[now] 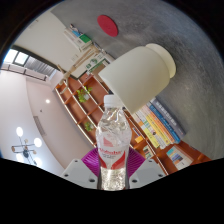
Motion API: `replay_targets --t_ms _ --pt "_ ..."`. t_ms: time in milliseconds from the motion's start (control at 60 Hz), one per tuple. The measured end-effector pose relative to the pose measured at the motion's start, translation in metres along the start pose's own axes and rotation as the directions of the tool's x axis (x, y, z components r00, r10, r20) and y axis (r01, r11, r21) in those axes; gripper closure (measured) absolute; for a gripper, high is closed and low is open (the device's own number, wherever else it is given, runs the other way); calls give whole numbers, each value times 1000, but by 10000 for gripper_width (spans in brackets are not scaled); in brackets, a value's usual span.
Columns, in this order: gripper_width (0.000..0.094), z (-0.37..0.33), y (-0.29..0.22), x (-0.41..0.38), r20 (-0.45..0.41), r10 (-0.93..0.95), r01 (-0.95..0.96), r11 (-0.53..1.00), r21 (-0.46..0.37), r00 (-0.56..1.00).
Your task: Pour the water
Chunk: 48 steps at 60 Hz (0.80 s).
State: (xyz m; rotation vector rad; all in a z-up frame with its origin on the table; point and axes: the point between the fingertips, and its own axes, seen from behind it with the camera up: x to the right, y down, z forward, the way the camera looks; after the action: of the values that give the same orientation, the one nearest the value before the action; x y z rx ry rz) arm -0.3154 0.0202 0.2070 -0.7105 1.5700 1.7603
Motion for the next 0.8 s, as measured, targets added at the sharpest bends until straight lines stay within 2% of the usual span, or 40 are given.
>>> replay_targets --t_ms 167,233,300,400,533,650,800 --pt "592 -3 14 -2 -22 -145 144 989 -41 989" --pt "593 1 27 -8 -36 -318 313 945 -93 947" --pt "592 4 36 -19 -33 -537 529 838 -134 843" --pt "592 10 32 -55 2 -811 804 580 -131 586" --pt "585 21 6 -105 -39 -990 986 137 -91 134" --pt "587 24 -53 -137 -174 -950 966 -251 -63 -258" --pt "587 14 -126 -169 -349 -806 875 -475 -99 -477"
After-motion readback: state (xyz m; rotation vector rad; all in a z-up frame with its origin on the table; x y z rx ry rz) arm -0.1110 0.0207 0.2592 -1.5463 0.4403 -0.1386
